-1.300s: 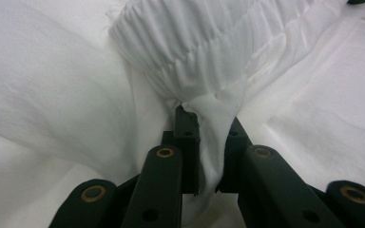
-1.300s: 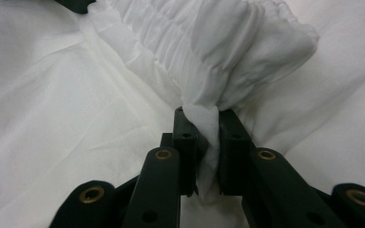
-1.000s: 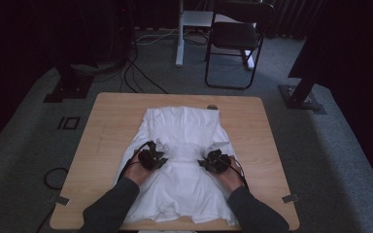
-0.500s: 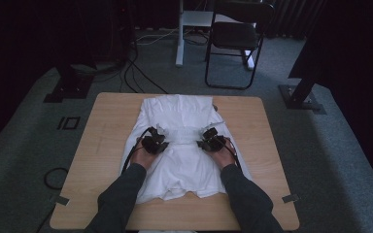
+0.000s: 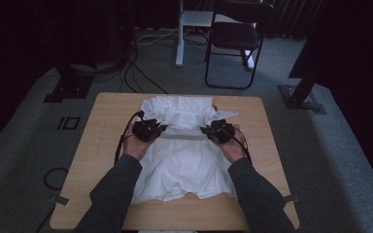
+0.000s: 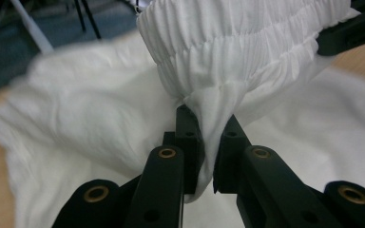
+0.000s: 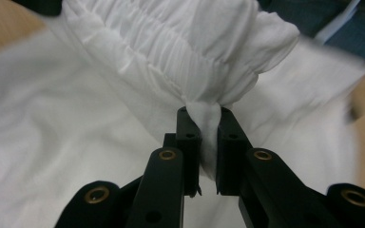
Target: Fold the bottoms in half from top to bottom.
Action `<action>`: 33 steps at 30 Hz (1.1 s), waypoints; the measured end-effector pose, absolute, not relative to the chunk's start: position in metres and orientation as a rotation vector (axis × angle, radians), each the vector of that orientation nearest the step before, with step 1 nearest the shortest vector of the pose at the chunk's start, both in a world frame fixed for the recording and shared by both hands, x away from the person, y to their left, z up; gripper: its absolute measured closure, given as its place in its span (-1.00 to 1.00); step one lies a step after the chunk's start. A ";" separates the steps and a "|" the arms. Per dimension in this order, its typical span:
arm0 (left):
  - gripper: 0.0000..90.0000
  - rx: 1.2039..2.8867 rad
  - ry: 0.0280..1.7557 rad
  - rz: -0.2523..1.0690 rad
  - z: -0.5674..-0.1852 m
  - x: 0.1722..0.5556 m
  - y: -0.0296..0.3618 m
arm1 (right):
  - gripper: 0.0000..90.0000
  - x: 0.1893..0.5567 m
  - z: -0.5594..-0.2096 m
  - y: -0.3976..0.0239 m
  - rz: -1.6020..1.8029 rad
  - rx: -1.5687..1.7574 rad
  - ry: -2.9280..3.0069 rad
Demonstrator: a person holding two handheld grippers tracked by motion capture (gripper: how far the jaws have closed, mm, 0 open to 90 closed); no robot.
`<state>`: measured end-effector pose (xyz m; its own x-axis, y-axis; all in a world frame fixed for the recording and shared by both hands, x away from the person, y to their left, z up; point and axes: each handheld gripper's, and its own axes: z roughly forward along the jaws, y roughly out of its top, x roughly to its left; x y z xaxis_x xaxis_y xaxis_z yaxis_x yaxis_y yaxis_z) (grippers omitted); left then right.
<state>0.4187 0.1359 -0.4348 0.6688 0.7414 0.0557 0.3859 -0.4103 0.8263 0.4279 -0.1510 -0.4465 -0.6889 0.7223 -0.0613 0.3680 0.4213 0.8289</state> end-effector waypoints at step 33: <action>1.00 2.058 1.000 0.320 -0.489 0.388 0.168 | 0.81 0.385 -0.496 -0.184 1.179 1.086 2.306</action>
